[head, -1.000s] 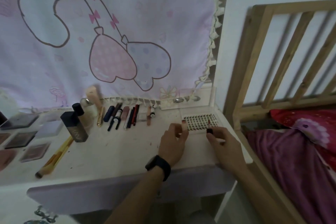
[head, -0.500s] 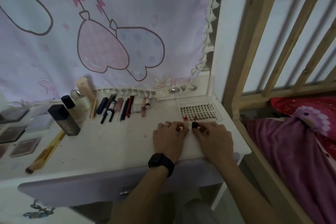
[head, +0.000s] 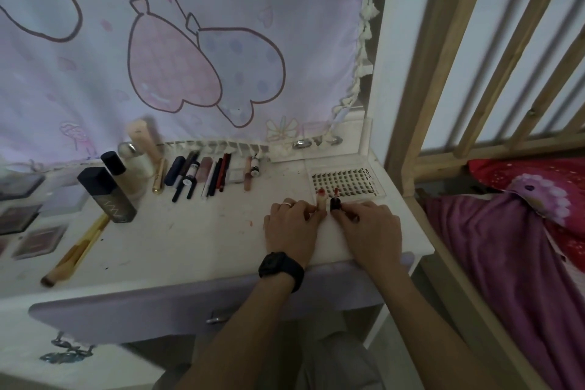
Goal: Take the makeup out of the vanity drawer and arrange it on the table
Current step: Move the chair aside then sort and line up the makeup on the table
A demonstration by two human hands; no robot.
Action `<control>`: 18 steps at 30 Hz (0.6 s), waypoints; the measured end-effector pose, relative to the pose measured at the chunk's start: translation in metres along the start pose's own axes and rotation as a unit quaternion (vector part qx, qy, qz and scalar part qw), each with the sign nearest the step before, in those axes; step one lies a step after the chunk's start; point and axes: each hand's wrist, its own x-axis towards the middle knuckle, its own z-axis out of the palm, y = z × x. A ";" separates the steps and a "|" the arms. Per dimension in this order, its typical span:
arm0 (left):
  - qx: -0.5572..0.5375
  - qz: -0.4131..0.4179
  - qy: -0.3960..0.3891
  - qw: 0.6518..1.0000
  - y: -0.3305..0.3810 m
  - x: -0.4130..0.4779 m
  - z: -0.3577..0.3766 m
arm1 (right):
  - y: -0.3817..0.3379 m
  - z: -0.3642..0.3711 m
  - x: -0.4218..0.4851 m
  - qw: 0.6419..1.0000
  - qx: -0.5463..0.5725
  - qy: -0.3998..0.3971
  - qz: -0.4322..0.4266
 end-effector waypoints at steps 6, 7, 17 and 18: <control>-0.007 -0.002 -0.003 1.000 0.001 -0.001 -0.002 | -0.001 -0.001 0.001 1.000 0.002 -0.025 0.000; -0.009 -0.001 -0.002 1.000 0.001 -0.001 -0.002 | -0.001 -0.001 0.001 1.000 0.002 -0.031 0.002; -0.003 -0.003 0.004 1.000 0.002 -0.003 -0.003 | -0.001 -0.001 -0.001 0.999 -0.018 -0.027 -0.001; 0.003 -0.007 -0.003 1.000 0.003 -0.003 -0.004 | 0.000 -0.001 -0.001 0.999 -0.017 -0.030 0.001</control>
